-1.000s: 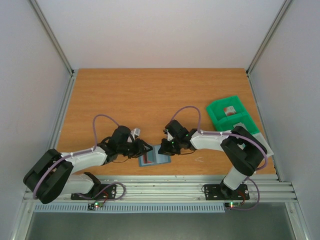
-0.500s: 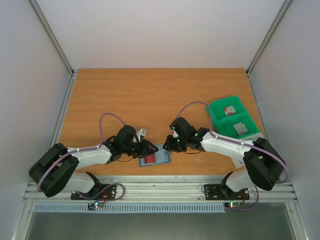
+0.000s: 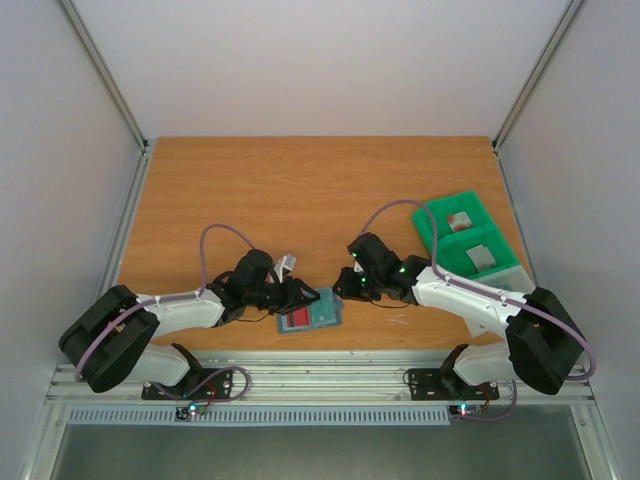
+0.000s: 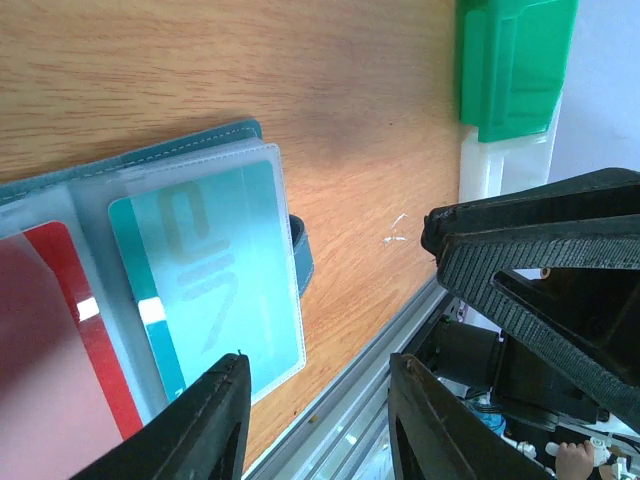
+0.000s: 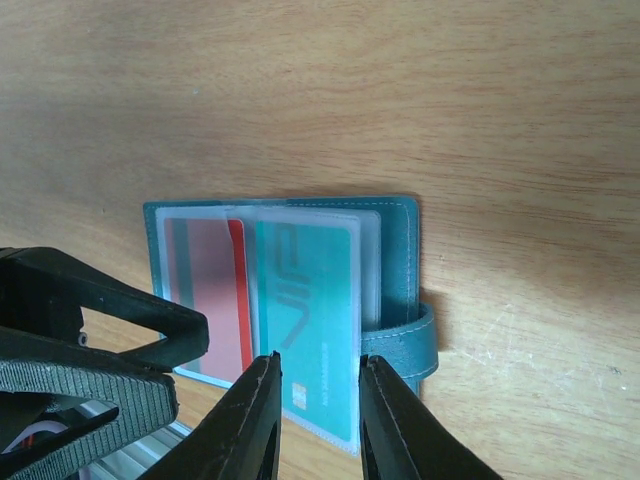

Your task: Take the credit cards out of the card holder

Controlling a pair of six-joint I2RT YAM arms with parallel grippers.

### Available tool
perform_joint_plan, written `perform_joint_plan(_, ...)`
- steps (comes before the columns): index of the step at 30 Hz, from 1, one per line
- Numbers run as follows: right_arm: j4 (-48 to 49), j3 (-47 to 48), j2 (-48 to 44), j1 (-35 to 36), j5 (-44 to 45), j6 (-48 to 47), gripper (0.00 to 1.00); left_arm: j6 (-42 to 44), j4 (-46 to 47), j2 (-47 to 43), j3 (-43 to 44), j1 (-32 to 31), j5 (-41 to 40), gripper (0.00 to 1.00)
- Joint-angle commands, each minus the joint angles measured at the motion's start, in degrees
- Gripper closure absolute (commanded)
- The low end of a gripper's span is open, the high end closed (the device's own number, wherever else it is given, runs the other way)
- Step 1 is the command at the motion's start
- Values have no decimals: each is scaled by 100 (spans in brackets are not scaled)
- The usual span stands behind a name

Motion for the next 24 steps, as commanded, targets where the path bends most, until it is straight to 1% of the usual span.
perform_joint_plan(1, 49, 40, -60, -18, -24, -134, 77, 107, 193, -55, 88, -27, -80, 61)
perform_joint_plan(6, 260, 85, 195, -14, -444, -128, 78, 320, -514, -276, 128, -15, -545, 61)
perform_joint_plan(9, 361, 111, 345, -14, -569, -116, 80, 395, -692, -380, 101, 11, -747, 62)
perform_joint_plan(17, 471, 186, 786, -17, -750, -97, 80, 339, -494, -354, -79, 76, -753, 63)
perform_joint_plan(24, 322, 213, 1164, -17, -726, -188, 84, 328, -360, -152, -105, 95, -761, 63)
